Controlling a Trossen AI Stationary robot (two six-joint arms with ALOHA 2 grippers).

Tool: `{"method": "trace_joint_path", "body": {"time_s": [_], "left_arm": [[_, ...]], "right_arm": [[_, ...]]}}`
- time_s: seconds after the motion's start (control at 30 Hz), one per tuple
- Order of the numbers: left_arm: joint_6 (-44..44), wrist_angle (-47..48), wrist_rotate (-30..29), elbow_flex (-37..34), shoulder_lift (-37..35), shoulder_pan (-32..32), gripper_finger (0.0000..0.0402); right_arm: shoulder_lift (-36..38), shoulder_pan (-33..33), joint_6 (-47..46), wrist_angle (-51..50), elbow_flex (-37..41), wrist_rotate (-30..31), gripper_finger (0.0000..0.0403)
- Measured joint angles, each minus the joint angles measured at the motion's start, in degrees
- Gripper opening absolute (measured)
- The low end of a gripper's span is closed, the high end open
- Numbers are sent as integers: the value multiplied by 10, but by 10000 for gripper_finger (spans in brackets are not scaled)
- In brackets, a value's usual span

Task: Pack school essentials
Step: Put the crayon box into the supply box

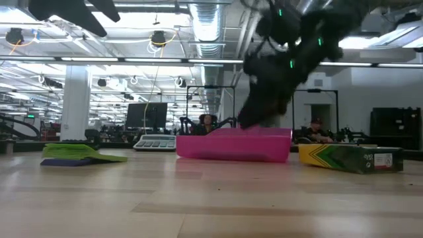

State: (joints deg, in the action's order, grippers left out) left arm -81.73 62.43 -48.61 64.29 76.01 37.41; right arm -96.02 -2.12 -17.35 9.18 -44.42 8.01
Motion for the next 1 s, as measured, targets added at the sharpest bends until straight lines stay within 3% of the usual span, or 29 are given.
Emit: {"method": "trace_joint_path", "body": {"time_s": [0.1,0.27,0.37,0.5,0.77,1.0], "left_arm": [[3,-1,5,0,0,0,228],[4,-2,7,0,0,0,228],[7,-2,7,0,0,0,228],[16,-3,14,0,0,0,228],[21,-5,31,0,0,0,228],[3,-7,32,0,0,0,229]], "right_arm": [[49,-3,-25,-94,-37,-26,206],[139,15,-122,-337,-91,-22,210],[182,38,-220,-449,-98,0,205],[216,88,-260,-532,-96,43,202],[317,88,-332,-525,-4,41,208],[374,40,-348,-409,130,-36,209]]}}
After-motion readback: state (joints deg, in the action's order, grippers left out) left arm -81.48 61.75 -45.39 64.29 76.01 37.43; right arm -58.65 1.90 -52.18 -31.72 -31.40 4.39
